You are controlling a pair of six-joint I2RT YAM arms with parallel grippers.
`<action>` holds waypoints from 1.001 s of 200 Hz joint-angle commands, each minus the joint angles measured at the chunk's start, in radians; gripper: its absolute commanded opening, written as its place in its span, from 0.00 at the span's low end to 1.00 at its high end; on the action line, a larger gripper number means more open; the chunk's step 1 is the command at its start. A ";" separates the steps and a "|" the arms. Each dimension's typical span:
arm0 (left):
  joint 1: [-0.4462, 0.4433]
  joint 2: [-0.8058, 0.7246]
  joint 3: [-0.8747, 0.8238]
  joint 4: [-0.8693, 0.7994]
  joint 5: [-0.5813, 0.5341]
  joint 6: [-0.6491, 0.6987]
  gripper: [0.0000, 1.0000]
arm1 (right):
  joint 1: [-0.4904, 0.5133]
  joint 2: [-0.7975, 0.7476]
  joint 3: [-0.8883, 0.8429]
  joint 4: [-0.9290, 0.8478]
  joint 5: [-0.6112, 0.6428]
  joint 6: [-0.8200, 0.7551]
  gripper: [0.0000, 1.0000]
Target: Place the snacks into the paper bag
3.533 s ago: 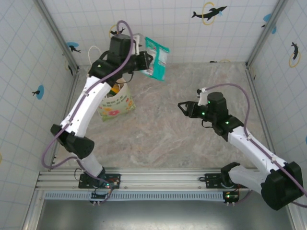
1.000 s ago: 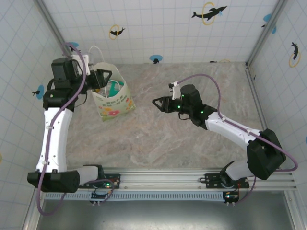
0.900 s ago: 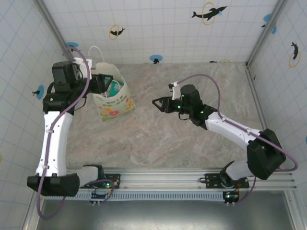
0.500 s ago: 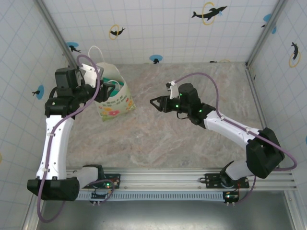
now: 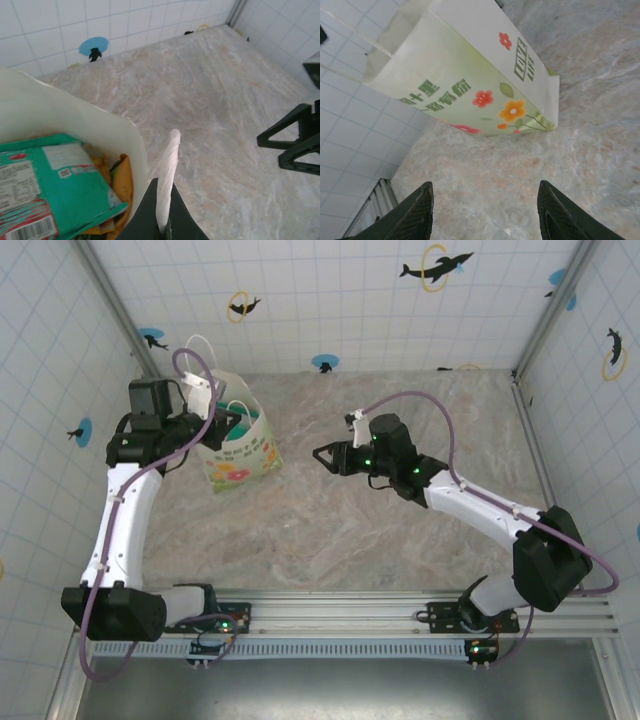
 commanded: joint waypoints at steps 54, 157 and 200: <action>-0.127 0.002 0.045 0.076 0.114 -0.081 0.00 | -0.083 -0.067 0.087 -0.182 0.069 -0.071 0.57; -0.448 0.070 0.144 0.034 0.030 -0.134 0.00 | -0.120 -0.002 0.267 -0.404 0.095 -0.171 0.57; -0.461 0.047 0.145 0.013 -0.036 -0.156 0.00 | -0.110 0.056 0.326 -0.408 0.076 -0.174 0.57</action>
